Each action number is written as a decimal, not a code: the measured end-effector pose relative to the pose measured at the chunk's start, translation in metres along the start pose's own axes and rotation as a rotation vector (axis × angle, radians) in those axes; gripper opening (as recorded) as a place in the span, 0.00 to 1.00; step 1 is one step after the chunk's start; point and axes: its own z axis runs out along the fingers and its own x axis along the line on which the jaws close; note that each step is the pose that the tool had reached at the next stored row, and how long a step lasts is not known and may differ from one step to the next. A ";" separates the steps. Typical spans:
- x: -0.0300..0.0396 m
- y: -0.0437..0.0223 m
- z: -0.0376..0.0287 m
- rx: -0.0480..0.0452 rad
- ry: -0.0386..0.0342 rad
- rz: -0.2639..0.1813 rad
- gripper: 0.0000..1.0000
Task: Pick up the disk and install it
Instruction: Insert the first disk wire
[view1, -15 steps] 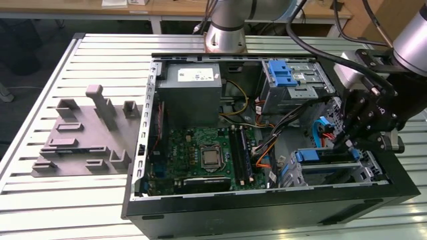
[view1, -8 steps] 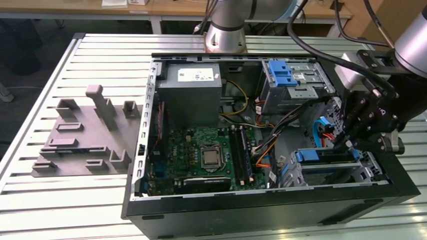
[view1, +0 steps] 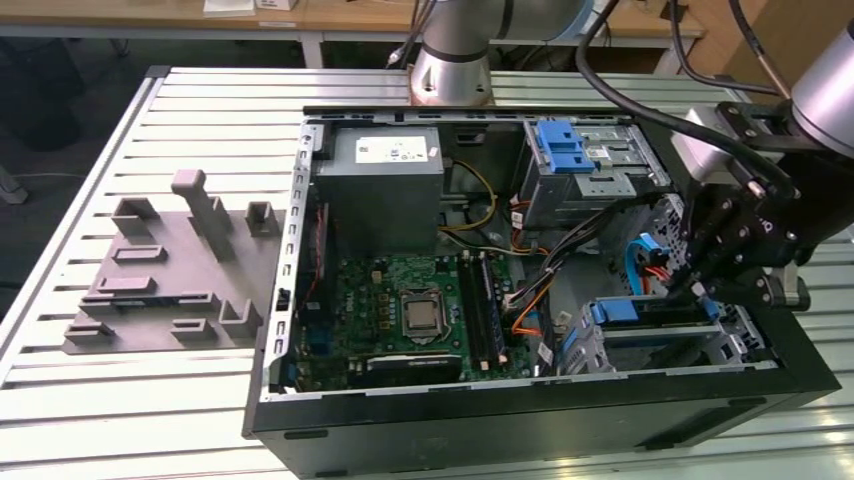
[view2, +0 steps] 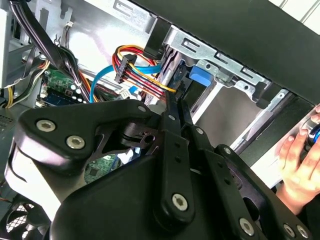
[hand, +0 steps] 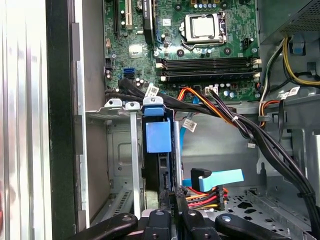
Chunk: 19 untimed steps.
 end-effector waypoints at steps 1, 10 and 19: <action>0.0001 -0.0001 0.0002 -0.0002 0.0001 0.000 0.16; 0.0007 -0.0006 0.0031 -0.0016 0.0002 0.000 0.16; 0.0012 -0.0013 0.0055 -0.0033 0.0003 0.000 0.16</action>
